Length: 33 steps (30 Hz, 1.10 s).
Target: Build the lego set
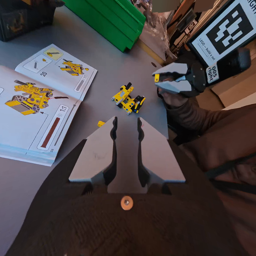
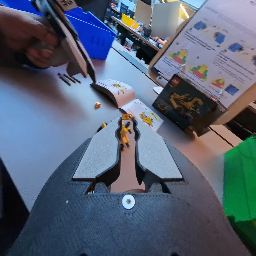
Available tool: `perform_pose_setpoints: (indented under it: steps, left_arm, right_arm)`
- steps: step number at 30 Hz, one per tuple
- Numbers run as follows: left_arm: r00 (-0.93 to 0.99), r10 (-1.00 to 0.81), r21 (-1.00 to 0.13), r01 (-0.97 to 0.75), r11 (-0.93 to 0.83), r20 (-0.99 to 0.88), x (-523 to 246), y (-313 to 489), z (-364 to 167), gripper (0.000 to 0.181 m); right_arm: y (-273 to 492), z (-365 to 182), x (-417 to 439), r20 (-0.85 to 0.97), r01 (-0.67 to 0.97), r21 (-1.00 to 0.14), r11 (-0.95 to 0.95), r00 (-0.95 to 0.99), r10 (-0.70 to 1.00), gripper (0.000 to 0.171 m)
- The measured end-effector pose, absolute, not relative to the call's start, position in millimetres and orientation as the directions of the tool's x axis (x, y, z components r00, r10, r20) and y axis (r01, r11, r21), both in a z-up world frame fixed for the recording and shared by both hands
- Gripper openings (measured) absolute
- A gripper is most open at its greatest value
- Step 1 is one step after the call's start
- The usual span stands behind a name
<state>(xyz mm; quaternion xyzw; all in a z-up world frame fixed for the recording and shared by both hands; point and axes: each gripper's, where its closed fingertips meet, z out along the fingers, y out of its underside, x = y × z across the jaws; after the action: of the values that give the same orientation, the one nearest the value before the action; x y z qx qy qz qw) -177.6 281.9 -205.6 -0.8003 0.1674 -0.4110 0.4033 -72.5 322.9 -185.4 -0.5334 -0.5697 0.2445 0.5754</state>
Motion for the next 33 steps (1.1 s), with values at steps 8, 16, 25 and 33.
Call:
perform_pose_setpoints:
  steps: [8,16,25,33]
  left_arm:
    - [0.668,-0.603,-0.81,-0.001,-0.587,0.436,-179,285,-213,0.026]
    - [0.687,-0.613,-0.814,-0.053,-0.578,0.391,-173,286,-218,0.026]
    - [0.703,-0.619,-0.81,-0.106,-0.577,0.349,-171,286,-226,0.026]
    - [0.715,-0.62,-0.808,-0.134,-0.574,0.323,-172,285,-229,0.026]
  right_arm:
    - [383,-196,-35,0.426,0.417,-0.869,0.266,0.359,0.83,0.012]
    - [399,-227,-38,0.503,0.582,-0.771,0.26,0.303,0.809,0.012]
    - [401,-217,-37,0.413,0.502,-0.839,0.212,0.333,0.848,0.012]
    - [403,-215,-37,0.39,0.482,-0.854,0.197,0.341,0.855,0.012]
